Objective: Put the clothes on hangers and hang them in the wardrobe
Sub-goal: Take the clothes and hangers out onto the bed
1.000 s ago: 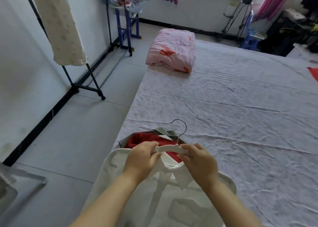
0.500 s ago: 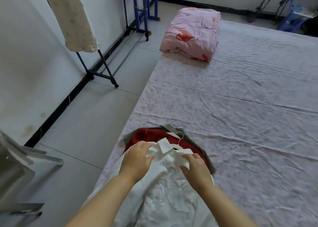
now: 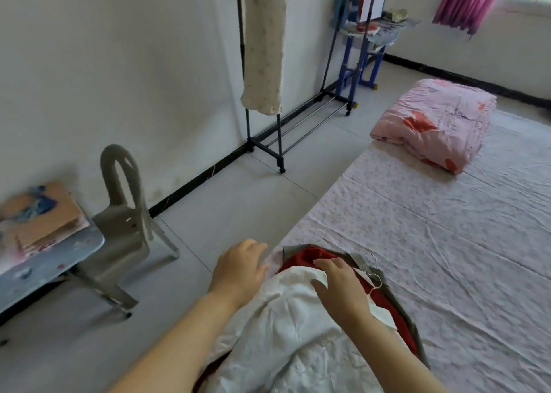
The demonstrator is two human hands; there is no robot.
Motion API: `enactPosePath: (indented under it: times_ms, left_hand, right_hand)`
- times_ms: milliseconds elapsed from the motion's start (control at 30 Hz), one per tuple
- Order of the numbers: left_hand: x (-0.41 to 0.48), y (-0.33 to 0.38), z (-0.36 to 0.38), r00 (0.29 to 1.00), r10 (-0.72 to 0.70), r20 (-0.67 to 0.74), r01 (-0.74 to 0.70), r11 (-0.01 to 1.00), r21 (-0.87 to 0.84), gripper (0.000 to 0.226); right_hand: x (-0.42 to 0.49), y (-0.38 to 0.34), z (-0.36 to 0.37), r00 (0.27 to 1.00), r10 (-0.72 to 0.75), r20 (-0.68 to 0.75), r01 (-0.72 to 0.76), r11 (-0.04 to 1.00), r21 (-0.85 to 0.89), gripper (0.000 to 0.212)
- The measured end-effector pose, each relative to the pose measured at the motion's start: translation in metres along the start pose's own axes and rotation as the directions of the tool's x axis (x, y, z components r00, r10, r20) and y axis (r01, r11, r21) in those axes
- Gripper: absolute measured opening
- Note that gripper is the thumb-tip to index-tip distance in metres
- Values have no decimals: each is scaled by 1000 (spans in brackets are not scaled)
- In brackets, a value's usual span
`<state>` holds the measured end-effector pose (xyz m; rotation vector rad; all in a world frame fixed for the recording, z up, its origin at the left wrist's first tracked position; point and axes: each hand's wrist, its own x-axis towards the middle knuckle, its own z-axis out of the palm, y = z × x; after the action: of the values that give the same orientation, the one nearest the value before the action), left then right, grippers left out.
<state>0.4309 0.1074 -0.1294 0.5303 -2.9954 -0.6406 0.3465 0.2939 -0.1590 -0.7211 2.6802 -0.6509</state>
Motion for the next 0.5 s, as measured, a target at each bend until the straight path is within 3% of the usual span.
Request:
enactPosePath:
  times_ms: [267, 500]
  left_hand:
    - [-117, -126, -76, 938, -264, -226, 279, 960, 35, 41]
    - [-292, -236, -137, 754, -523, -398, 560, 828, -28, 39]
  right_hand:
    - [-10, -157, 47, 919, -361, 158, 377, 922, -87, 42]
    - [-78, -330, 135, 736, -616, 282, 652, 756, -51, 42]
